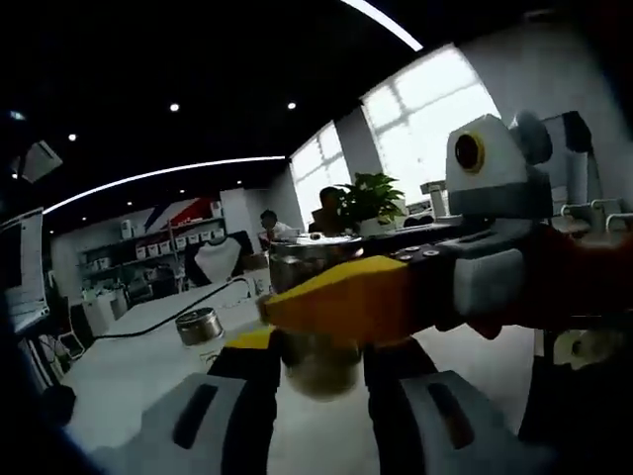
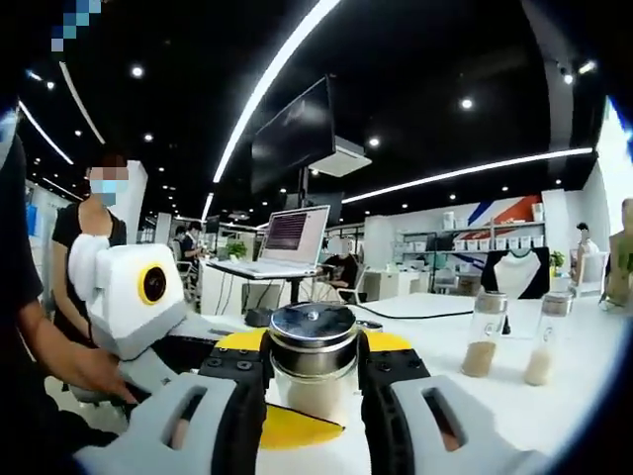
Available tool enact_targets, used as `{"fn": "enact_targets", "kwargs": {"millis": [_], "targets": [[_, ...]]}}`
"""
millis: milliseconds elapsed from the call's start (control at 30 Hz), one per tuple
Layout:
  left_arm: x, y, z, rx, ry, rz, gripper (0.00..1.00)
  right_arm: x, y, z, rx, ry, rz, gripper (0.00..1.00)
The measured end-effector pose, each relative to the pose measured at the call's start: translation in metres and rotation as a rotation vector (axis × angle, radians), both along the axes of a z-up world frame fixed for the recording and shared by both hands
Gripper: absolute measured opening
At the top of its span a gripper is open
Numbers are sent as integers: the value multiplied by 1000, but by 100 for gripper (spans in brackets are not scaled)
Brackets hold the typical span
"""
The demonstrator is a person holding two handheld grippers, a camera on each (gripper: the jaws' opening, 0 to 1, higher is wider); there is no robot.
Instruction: Rotate the seasoning bottle until the label or dispensing opening points toward the visible target arrow and the bottle remains upright within the marked orientation range
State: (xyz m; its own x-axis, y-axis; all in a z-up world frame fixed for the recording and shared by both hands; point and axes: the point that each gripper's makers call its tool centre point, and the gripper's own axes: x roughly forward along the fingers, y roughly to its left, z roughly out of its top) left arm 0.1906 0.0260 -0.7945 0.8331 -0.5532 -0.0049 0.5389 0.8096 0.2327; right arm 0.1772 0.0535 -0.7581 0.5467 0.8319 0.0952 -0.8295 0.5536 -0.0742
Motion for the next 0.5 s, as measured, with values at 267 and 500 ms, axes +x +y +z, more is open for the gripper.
{"fn": "enact_targets", "kwargs": {"millis": [267,500], "targets": [[-10,-7,-1,-72,38,-210,36,-12,-2,0,-24,27,139,32],[-22,-12,-4,-139,124,-429,48,-37,-8,9,-31,21,329,32]]}}
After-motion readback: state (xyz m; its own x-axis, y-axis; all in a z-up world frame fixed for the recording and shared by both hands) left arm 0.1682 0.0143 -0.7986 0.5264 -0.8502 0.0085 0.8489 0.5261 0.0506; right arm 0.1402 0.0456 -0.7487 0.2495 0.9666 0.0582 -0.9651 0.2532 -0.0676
